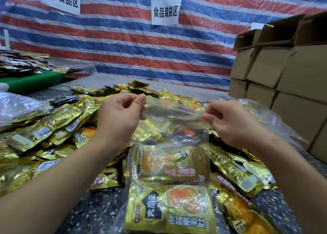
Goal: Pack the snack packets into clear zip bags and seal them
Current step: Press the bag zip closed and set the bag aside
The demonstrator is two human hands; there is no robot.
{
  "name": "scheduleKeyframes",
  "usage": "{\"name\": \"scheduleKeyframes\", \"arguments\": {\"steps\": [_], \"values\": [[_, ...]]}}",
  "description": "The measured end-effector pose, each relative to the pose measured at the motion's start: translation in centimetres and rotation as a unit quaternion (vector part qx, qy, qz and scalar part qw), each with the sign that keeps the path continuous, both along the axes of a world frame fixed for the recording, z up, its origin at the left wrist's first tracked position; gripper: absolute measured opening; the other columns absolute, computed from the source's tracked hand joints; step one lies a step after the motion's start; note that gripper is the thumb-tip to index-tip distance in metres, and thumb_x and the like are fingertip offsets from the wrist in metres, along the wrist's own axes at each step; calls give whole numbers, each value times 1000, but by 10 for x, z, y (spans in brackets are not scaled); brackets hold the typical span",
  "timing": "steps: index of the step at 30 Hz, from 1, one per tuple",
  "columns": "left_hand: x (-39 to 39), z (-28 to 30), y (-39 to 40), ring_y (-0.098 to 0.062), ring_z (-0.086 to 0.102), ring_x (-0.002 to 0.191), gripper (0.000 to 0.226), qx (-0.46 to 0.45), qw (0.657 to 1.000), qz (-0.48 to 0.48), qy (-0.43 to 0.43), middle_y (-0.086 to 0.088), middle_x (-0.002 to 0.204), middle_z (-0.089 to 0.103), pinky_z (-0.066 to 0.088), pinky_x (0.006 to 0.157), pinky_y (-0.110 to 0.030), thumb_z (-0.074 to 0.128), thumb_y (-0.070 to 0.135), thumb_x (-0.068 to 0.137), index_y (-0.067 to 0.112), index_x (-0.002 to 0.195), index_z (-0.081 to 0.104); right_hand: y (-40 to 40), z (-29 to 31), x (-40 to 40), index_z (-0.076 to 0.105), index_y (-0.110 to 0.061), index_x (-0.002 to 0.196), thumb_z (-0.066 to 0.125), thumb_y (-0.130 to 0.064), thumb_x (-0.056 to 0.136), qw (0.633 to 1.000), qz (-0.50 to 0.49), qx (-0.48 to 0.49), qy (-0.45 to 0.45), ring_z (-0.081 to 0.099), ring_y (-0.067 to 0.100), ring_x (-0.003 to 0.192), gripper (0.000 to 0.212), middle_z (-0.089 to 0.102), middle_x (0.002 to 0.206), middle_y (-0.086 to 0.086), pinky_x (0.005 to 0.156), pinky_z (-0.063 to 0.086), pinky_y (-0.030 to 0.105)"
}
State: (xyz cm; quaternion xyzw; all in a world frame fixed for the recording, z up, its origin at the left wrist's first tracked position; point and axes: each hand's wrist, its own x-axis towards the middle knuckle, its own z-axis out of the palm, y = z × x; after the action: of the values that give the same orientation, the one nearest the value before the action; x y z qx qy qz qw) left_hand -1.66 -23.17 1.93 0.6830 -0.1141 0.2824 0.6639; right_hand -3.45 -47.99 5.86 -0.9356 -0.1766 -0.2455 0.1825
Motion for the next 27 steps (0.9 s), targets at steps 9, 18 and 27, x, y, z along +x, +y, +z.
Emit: {"name": "scheduleKeyframes", "arguments": {"steps": [9, 18, 27], "values": [[0, 0, -1, -15, 64, 56, 21, -12, 1000, -15, 3, 0, 72, 69, 46, 58, -27, 58, 23, 98, 18, 81, 68, -2, -9, 0, 53, -30, 71, 62, -19, 95, 996, 69, 34, -38, 41, 6, 51, 28, 47, 55, -9, 49, 37, 18], [-2, 3, -4, -12, 68, 65, 37, -70, 958, -244, 137, -1, 83, 75, 52, 55, -20, 55, 47, 88, 13, 93, 67, -5, -16, 3, 60, -19, 80, 59, -15, 97, 991, 95, 91, -15, 44, 5, 57, 17, 53, 66, -5, 53, 37, 17], [-6, 2, -8, -11, 69, 65, 29, -56, 963, -235, 117, -3, 95, 77, 51, 53, -18, 57, 40, 82, 19, 81, 77, 7, -26, 5, 64, -11, 80, 64, -26, 90, 955, 115, 273, 20, 66, 16, 57, 18, 69, 64, 4, 59, 56, 27]]}}
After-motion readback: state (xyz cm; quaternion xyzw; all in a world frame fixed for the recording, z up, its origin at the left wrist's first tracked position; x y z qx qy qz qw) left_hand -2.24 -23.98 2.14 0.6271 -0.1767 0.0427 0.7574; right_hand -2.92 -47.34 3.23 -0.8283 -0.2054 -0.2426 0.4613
